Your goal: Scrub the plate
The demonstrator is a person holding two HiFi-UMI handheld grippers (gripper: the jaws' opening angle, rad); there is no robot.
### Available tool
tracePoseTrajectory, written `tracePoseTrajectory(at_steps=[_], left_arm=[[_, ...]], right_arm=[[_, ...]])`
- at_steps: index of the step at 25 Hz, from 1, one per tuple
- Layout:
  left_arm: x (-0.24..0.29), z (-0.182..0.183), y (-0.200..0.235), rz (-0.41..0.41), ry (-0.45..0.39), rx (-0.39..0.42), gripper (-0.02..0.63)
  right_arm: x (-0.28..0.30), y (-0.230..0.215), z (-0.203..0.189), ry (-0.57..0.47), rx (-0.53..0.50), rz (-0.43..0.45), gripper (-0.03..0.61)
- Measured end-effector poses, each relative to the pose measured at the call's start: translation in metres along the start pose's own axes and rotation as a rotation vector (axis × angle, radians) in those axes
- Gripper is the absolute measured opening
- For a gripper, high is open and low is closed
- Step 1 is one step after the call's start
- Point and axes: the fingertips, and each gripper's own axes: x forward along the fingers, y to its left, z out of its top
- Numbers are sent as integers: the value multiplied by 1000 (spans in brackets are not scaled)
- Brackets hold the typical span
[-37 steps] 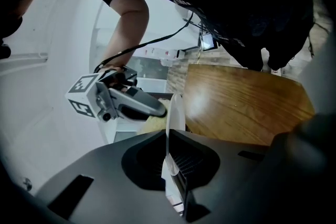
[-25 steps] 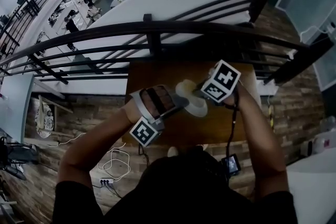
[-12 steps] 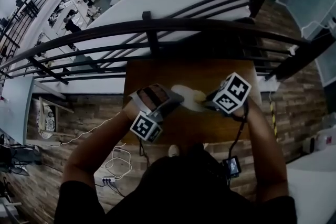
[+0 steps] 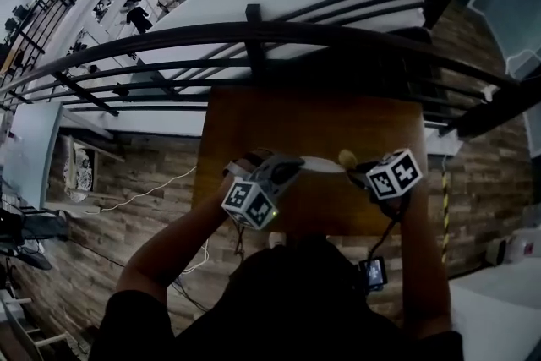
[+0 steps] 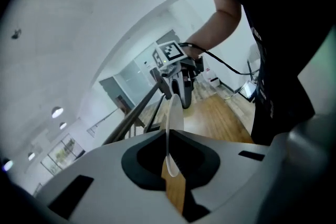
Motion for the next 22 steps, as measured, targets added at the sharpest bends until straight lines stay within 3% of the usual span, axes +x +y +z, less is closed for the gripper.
tracePoseTrajectory(at_steps=[9,16,22], left_arm=[[55,-37,-30,-5,45,-502,20],[99,-70,-51,-19,69,-898,20],[130,-112,-79,-23,145,-1248,20]], right_arm=[[24,-48,-45,-57,125,-17,55],[36,-58,-72,-60,157,-15,55],[43,-67,-89,-47,161,2,55]])
